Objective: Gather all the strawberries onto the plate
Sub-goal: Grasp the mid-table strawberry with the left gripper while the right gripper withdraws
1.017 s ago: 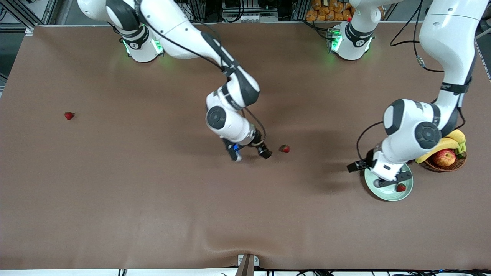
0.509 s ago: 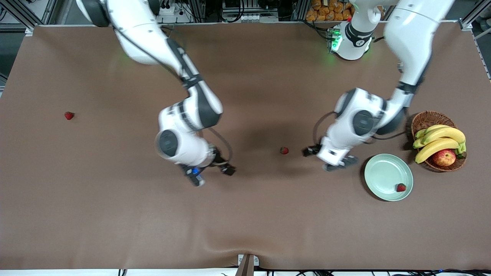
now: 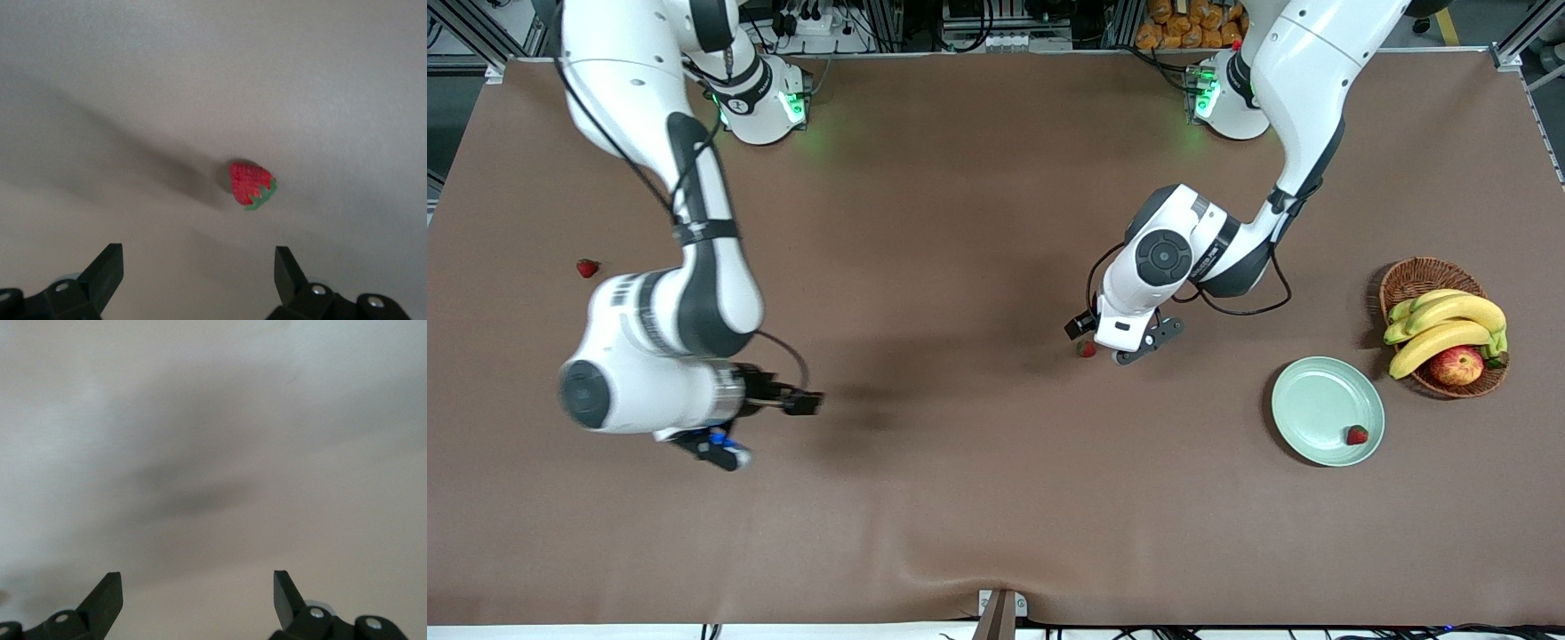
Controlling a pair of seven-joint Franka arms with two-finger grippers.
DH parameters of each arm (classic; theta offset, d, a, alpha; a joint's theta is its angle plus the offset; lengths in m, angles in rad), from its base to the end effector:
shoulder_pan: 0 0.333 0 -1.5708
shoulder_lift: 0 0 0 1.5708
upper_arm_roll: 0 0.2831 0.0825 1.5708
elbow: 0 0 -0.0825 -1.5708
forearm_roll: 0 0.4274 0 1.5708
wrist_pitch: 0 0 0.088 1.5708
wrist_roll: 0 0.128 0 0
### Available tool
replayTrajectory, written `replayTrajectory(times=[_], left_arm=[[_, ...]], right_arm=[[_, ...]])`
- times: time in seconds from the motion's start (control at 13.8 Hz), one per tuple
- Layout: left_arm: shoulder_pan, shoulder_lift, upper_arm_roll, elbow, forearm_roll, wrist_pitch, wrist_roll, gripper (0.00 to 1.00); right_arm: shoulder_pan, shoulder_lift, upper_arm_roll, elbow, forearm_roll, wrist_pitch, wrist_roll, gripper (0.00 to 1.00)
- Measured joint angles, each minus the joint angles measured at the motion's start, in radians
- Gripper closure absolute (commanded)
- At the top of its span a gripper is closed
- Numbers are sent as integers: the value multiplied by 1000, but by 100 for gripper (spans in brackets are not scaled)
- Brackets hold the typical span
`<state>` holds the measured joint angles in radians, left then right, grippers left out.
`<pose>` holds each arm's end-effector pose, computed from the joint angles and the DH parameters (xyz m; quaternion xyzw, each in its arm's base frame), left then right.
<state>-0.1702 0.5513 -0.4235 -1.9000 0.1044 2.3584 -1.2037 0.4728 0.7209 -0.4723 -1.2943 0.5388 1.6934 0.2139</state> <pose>0.5292 -0.3590 0.1478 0.9547 0.2878 -0.0696 0.0299 0.7152 0.1202 0.2728 -0.9775 0.1384 0.1316 0.0896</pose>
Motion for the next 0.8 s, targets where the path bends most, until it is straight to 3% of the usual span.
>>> replayTrajectory(times=[0.36, 0.8], left_arm=[[3, 44, 13, 53, 0, 49, -220, 0], [-11, 130, 16, 97, 94, 96, -421, 0]], right_arm=[[-4, -1, -256, -66, -46, -92, -449, 0], [-7, -1, -467, -231, -95, -101, -834, 0]])
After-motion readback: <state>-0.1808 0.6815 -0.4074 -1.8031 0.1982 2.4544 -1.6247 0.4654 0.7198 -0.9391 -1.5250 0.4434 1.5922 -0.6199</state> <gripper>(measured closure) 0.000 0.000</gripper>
